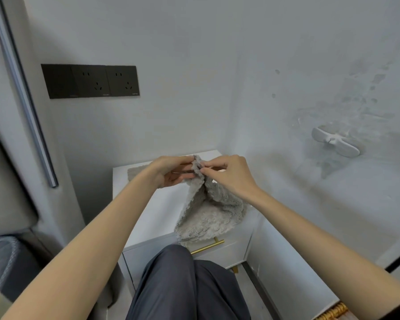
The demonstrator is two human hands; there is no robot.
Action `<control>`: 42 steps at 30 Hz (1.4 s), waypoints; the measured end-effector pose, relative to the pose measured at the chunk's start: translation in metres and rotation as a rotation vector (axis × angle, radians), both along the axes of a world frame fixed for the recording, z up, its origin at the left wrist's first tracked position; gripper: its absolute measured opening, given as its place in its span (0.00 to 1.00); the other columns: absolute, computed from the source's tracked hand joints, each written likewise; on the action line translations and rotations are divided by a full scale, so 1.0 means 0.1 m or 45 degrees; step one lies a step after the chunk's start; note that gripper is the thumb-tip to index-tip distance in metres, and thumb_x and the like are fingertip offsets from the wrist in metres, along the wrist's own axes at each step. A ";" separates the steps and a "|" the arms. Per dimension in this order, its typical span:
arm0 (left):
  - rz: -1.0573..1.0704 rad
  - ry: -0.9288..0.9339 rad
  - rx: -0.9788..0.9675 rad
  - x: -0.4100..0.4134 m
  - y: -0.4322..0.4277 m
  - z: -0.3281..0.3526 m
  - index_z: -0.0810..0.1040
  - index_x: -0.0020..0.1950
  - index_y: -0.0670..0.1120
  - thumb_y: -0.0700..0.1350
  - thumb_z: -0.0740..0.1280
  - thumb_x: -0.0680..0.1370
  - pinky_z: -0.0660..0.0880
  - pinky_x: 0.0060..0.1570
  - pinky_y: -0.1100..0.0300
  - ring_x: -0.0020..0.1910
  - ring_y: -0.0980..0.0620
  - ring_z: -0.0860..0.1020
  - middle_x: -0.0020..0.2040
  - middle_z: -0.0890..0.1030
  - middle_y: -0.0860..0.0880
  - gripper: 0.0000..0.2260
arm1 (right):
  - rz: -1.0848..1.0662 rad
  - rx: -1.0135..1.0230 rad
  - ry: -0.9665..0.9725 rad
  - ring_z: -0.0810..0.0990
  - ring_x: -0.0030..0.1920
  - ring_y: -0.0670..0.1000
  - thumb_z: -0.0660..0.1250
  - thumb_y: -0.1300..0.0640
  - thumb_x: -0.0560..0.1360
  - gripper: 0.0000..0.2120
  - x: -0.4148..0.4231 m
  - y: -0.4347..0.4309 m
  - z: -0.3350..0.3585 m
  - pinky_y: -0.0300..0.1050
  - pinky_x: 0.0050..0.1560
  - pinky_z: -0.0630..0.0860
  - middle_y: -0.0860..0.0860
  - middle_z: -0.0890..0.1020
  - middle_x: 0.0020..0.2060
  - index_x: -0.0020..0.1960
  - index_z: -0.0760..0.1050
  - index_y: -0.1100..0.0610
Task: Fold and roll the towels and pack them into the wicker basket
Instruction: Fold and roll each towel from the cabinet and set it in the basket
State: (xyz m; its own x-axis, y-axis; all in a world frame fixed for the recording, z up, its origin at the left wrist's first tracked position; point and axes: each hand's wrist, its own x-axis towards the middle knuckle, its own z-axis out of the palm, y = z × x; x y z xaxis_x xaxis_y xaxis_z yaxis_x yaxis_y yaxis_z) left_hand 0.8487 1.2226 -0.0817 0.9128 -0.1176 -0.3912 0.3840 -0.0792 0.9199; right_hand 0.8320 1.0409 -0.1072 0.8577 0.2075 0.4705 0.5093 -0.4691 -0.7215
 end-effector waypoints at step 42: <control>-0.124 -0.382 0.200 0.18 0.18 0.05 0.73 0.39 0.47 0.59 0.75 0.67 0.67 0.25 0.67 0.26 0.57 0.67 0.29 0.69 0.52 0.18 | -0.089 0.014 0.555 0.78 0.28 0.47 0.64 0.60 0.77 0.06 0.16 -0.52 0.48 0.39 0.25 0.74 0.56 0.80 0.43 0.53 0.74 0.58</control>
